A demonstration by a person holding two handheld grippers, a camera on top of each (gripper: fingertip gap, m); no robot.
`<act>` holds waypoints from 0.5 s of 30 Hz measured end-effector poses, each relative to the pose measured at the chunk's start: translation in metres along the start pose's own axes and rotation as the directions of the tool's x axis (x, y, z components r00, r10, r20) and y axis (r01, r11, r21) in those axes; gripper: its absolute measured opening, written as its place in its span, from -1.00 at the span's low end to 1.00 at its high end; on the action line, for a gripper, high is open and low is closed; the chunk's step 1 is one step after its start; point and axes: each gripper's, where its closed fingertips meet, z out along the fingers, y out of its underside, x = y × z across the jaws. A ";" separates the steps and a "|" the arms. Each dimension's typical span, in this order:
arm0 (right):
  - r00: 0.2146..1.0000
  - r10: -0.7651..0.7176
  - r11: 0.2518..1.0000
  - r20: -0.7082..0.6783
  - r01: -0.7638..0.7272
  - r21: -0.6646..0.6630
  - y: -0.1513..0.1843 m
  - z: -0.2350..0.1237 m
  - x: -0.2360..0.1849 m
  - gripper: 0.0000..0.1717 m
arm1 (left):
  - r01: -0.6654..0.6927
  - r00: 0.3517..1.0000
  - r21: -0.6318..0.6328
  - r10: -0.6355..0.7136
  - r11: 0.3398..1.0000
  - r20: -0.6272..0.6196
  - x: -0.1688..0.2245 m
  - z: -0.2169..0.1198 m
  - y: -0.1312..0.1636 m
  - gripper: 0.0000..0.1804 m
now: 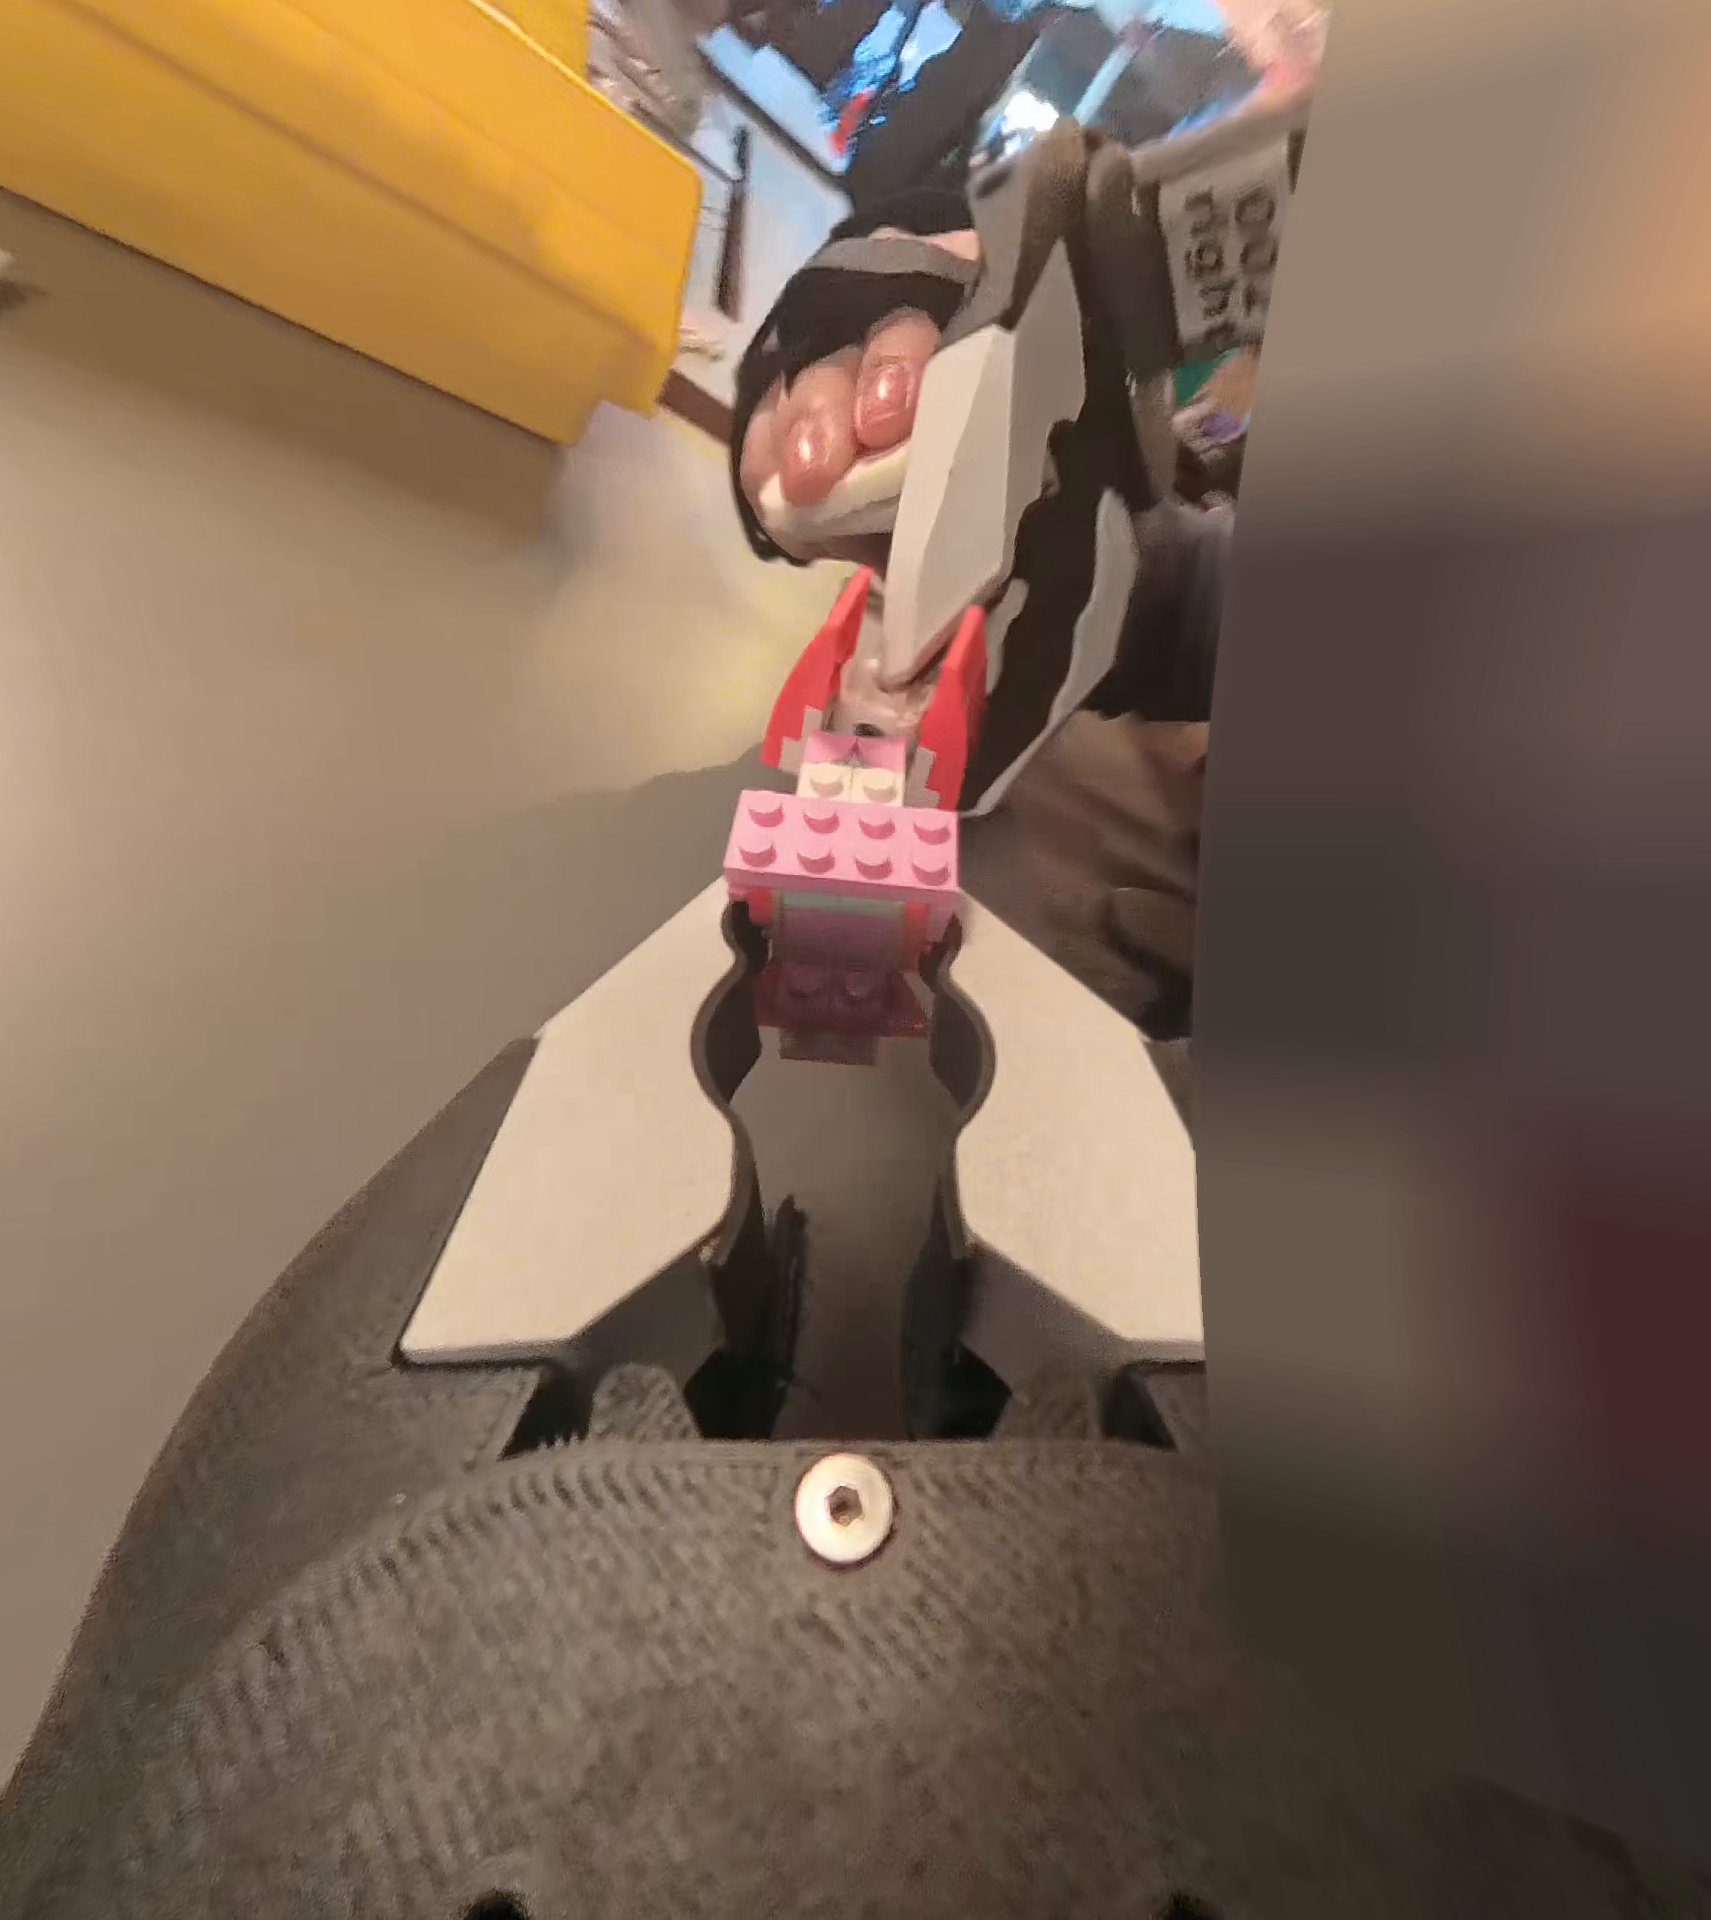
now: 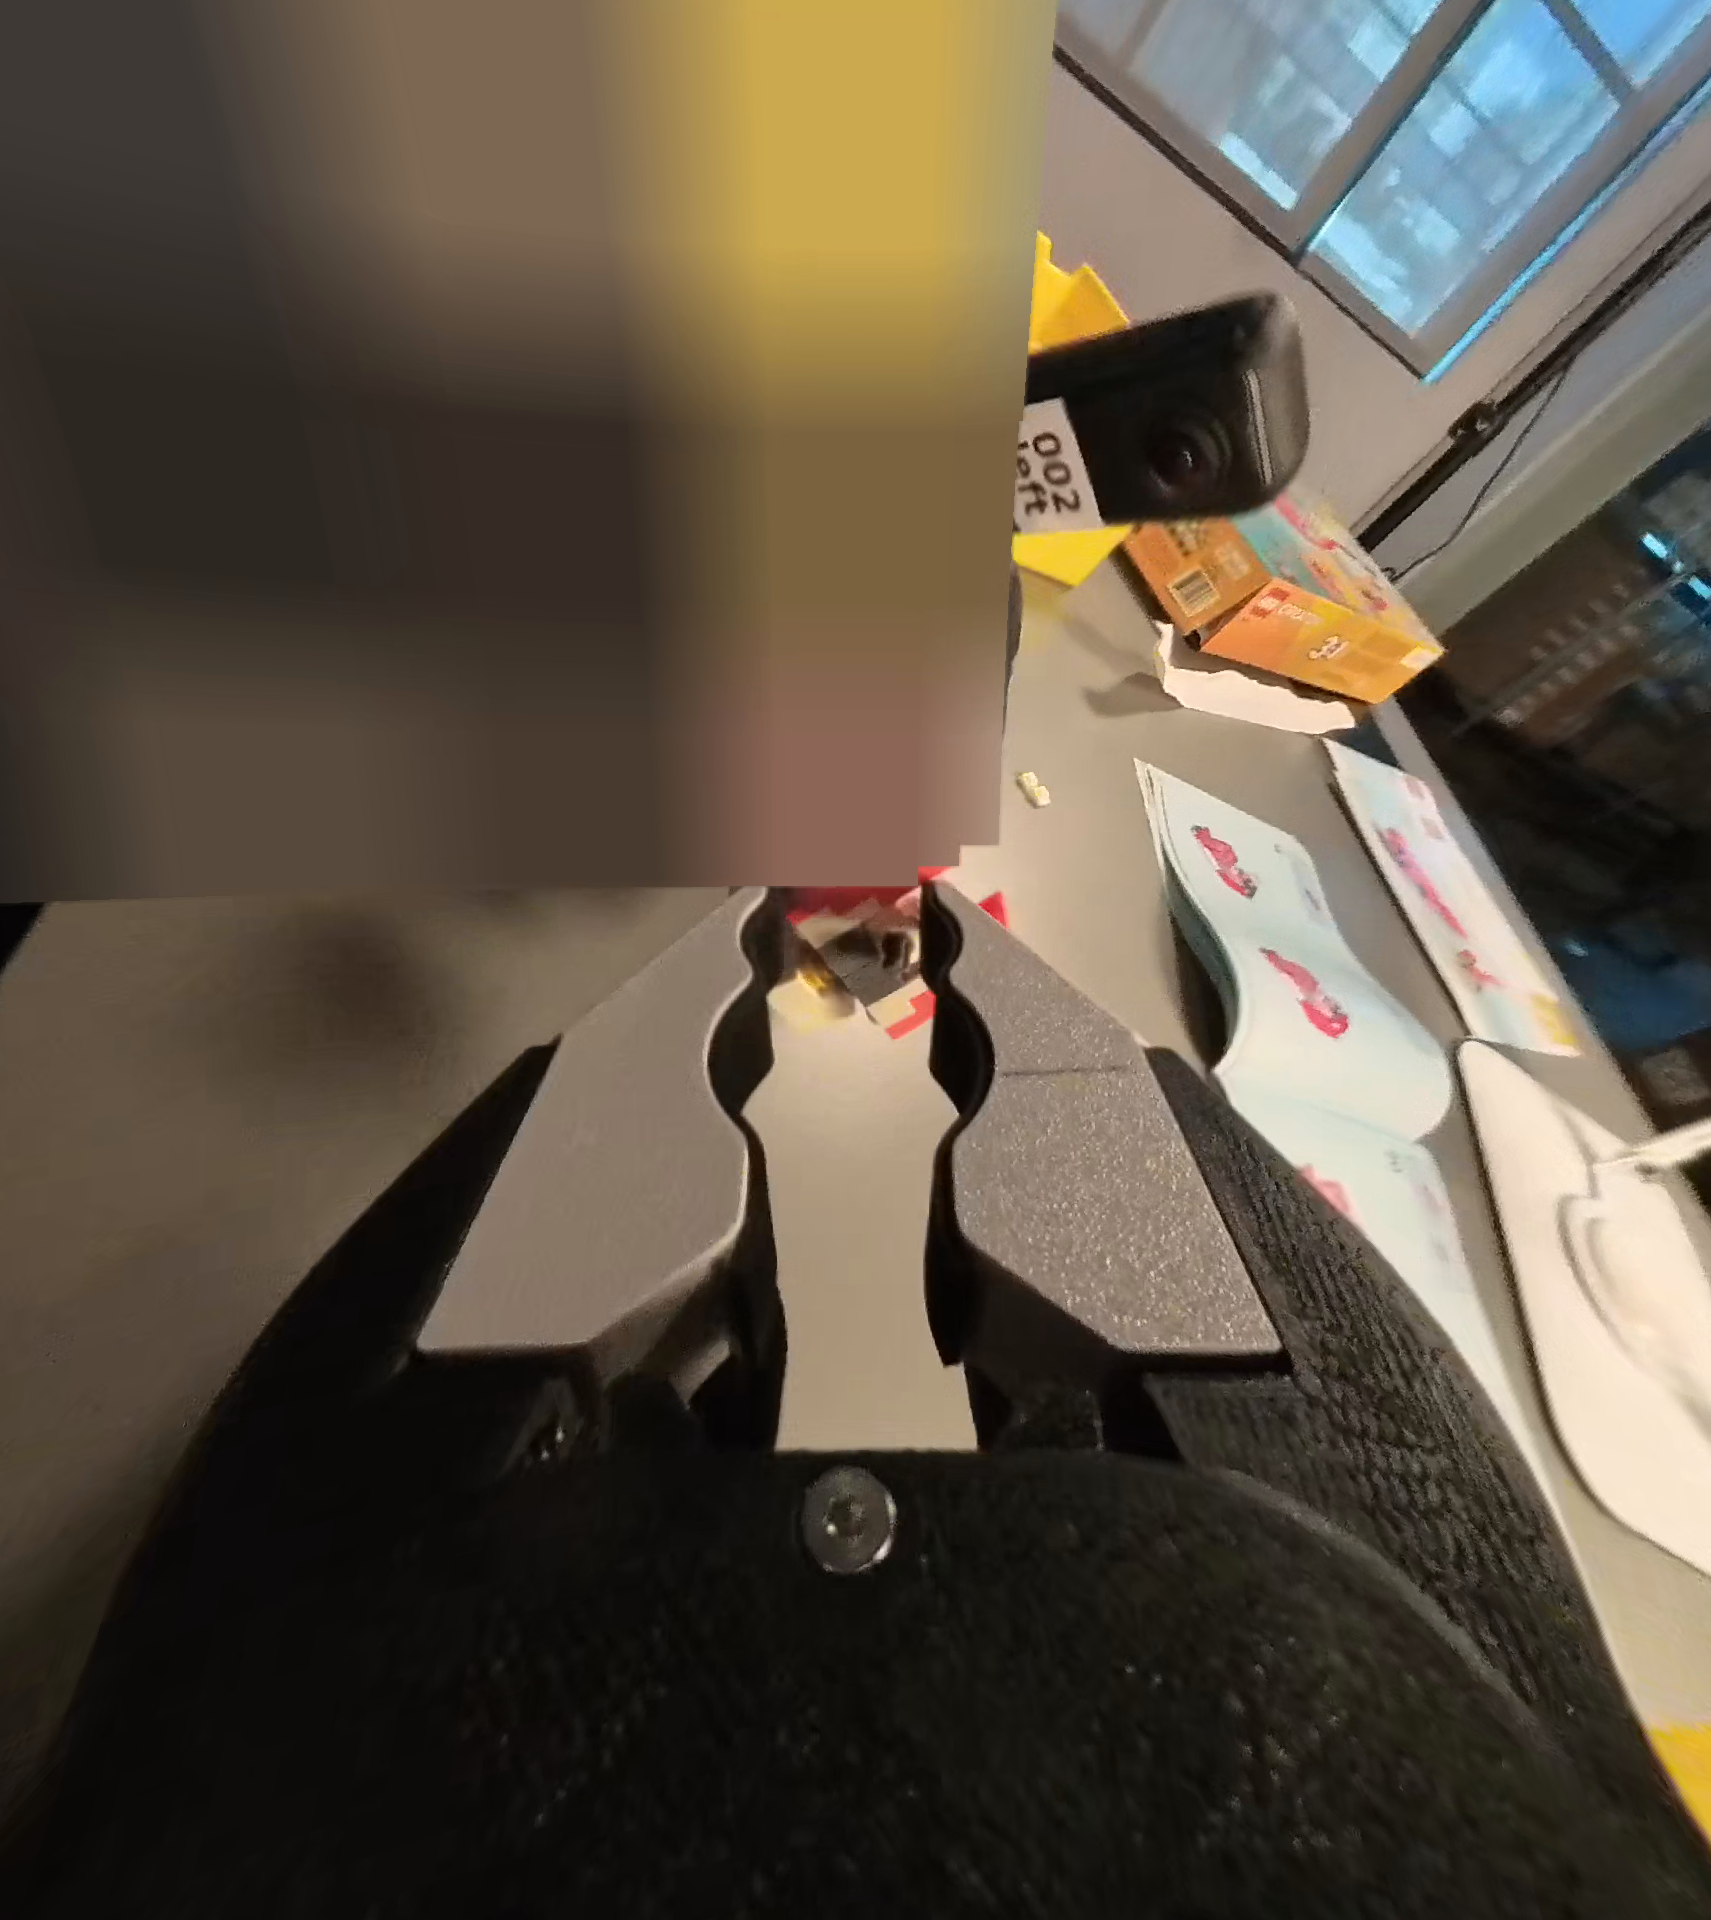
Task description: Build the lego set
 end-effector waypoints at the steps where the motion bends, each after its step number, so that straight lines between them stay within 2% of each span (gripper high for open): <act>1: 1.000 0.029 1.000 0.001 -0.029 0.006 0.001 0.000 0.001 -0.72 | -0.028 0.999 -0.005 0.028 1.000 0.028 -0.002 0.000 0.000 -0.70; 4: 0.997 0.072 0.997 -0.008 -0.072 0.013 0.003 -0.002 0.006 -0.72 | -0.101 0.988 -0.017 0.102 0.995 0.120 -0.010 -0.002 -0.001 -0.70; 7: 0.999 0.039 0.998 0.019 -0.038 -0.053 0.011 -0.011 0.011 -0.73 | -0.168 0.956 -0.070 0.180 0.983 0.231 -0.020 -0.009 0.003 -0.69; 9: 0.992 0.026 0.975 0.121 0.002 -0.221 0.030 -0.020 0.008 -0.73 | -0.207 0.927 -0.111 0.231 0.972 0.295 -0.026 -0.015 0.005 -0.70; 11: 0.968 0.022 0.904 0.251 0.088 -0.419 0.055 -0.030 0.000 -0.73 | -0.244 0.894 -0.162 0.286 0.956 0.346 -0.030 -0.020 0.007 -0.70; 13: 0.928 0.041 0.822 0.370 0.179 -0.541 0.072 -0.038 -0.009 -0.73 | -0.261 0.866 -0.219 0.328 0.940 0.377 -0.035 -0.022 0.012 -0.70; 15: 0.894 0.079 0.763 0.441 0.231 -0.604 0.082 -0.041 -0.014 -0.72 | -0.265 0.859 -0.253 0.347 0.930 0.376 -0.036 -0.020 0.017 -0.70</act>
